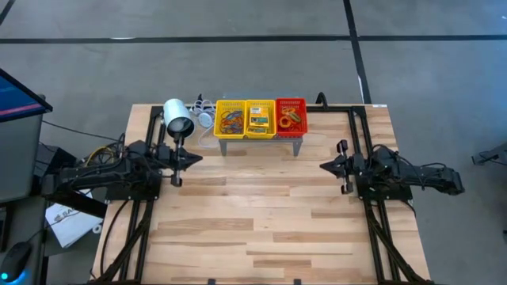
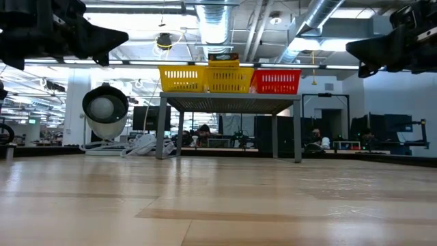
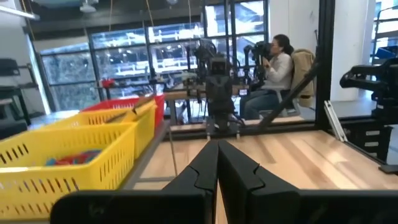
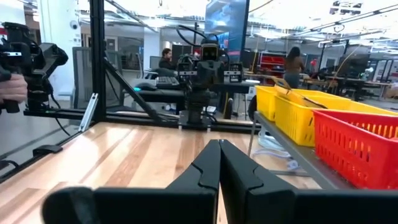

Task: Pick & Place Office Desk Supplies
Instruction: Return to Home Position

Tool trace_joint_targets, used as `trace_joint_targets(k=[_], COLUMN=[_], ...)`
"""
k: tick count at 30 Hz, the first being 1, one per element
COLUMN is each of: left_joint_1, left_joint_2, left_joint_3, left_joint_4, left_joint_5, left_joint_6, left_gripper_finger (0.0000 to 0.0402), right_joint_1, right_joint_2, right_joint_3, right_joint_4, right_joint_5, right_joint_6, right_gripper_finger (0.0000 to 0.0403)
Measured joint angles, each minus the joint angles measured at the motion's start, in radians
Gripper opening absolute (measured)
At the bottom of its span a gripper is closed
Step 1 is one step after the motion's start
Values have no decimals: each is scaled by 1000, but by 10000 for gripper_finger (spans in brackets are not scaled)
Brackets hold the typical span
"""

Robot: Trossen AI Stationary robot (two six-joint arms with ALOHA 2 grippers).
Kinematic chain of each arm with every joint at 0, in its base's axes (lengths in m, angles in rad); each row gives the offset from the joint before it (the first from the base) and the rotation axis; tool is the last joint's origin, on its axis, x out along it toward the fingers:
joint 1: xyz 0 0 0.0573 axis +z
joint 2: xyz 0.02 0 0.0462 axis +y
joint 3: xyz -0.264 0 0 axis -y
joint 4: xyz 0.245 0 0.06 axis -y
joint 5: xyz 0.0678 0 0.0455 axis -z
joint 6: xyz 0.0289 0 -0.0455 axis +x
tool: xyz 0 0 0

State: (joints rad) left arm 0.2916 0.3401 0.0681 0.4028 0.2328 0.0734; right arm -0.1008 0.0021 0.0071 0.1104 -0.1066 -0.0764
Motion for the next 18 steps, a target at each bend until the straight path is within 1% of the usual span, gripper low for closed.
trace_joint_targets(k=[3,6,11,14,18], left_joint_1=[0,0,0,0,0], left_joint_2=[-5,-27,-117,-189,-269], left_joint_3=[0,0,0,2,1], left_joint_4=[5,-28,-80,-163,-302], left_joint_5=[0,0,0,0,0], left_joint_6=[0,-3,-6,-9,-52], left_gripper_finger=[3,3,3,3,3], right_joint_1=[0,0,0,0,0], right_joint_2=[0,0,0,0,0], right_joint_3=[0,0,0,0,0], right_joint_4=[-7,-24,-36,-46,-46], right_joint_5=[0,0,0,0,0], right_joint_6=[-2,13,32,34,40], right_gripper_finger=[0,0,0,0,0])
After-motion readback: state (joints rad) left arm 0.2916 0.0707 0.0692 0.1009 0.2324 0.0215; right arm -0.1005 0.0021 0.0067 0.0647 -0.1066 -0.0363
